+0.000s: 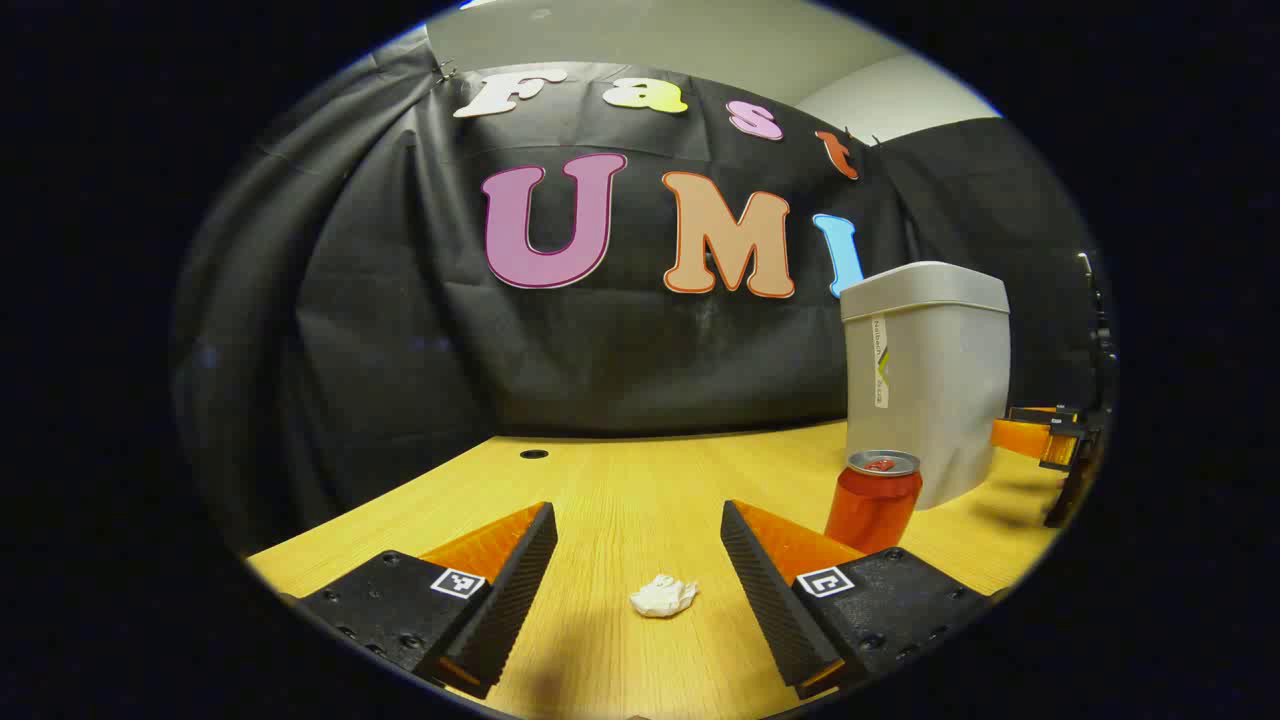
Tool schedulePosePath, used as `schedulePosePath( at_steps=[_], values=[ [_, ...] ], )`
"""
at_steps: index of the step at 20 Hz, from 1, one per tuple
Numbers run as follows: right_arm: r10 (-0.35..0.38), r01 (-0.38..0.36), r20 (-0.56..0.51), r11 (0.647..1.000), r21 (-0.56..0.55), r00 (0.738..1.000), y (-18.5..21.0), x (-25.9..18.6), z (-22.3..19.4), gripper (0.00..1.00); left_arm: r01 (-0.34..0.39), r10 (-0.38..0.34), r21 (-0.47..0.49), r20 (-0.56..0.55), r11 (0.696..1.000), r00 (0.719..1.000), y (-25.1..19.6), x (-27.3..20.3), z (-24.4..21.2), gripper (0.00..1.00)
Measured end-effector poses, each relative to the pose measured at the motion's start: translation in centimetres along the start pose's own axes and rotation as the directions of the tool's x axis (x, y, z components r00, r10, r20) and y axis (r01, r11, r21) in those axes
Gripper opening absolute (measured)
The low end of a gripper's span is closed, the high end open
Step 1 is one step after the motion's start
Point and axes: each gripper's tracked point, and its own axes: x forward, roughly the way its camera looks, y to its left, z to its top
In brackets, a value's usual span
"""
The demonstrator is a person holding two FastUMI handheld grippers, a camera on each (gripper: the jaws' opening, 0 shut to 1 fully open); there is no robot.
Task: Press the lid of the desktop garbage bin to open it, pick up the crumpled paper on the desktop and throw it into the bin, then pick up the pop can on the desktop and drop it into the bin, and finally close the garbage bin lid.
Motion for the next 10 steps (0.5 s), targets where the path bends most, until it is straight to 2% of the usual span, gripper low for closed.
schedulePosePath(
  at_steps=[10],
  values=[
    [0.011,-0.011,0.0,1.0,0.0,1.0,0.06,0.01,0.02,1.0,-0.03,0.03,-0.001,-0.001,1.0,1.0,0.54,-0.09,-0.21,0.96]
  ],
)
